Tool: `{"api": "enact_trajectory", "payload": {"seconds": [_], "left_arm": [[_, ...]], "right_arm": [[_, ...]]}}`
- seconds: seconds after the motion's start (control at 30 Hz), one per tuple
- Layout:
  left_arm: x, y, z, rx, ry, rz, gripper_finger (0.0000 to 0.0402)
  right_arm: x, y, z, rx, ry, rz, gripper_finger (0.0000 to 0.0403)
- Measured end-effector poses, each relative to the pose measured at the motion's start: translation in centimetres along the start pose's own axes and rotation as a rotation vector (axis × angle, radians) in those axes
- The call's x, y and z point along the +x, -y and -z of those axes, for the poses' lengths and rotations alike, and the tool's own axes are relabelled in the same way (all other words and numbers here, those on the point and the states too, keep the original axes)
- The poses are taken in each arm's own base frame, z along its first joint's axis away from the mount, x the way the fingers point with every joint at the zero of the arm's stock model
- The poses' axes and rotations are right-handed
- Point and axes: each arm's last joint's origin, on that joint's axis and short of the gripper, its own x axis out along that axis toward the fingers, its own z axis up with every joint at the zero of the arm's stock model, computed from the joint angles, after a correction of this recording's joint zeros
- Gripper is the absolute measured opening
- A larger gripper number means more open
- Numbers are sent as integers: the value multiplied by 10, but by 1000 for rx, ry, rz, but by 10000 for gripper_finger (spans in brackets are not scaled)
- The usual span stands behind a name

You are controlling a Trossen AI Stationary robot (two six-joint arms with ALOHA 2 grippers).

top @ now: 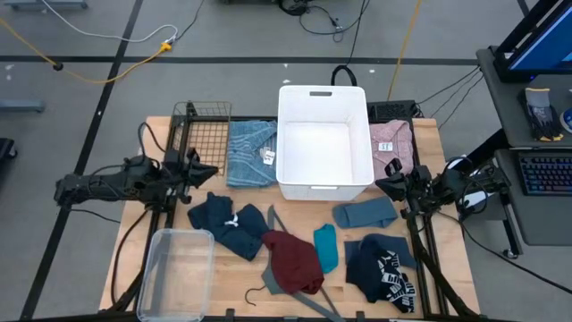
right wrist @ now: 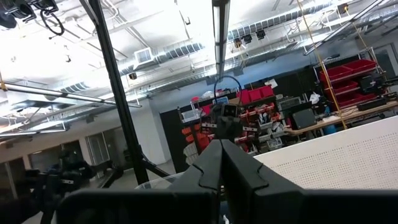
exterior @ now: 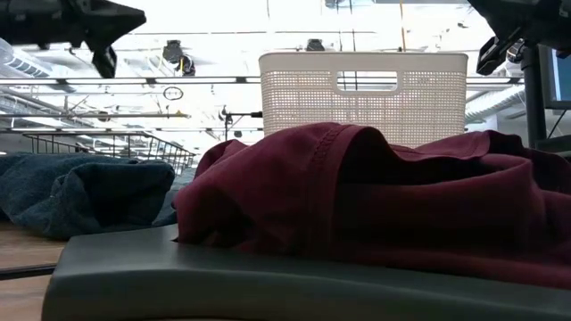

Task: Pick & Place Cloths
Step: Put the blue underpants into the wire basket

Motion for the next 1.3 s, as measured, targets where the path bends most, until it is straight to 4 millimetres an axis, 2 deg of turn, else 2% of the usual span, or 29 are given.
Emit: {"api": "enact_trajectory", "payload": {"seconds": [0.2,0.37,0.6,0.73,1.13,1.3], "left_arm": [[34,10,-22,26,-219,-73,31],[65,14,-26,11,-388,-136,31],[93,17,-30,29,-293,-100,31],[100,17,-31,74,-252,-78,31],[102,22,-27,38,-267,-62,31],[102,28,-14,16,-365,-46,31]], "right_arm": [[0,0,0,0,0,0,4],[0,0,0,0,-1,0,4],[0,0,0,0,-1,0,4],[0,0,0,0,-1,0,4],[0,0,0,-33,-1,0,4],[0,0,0,-28,-1,0,4]]}}
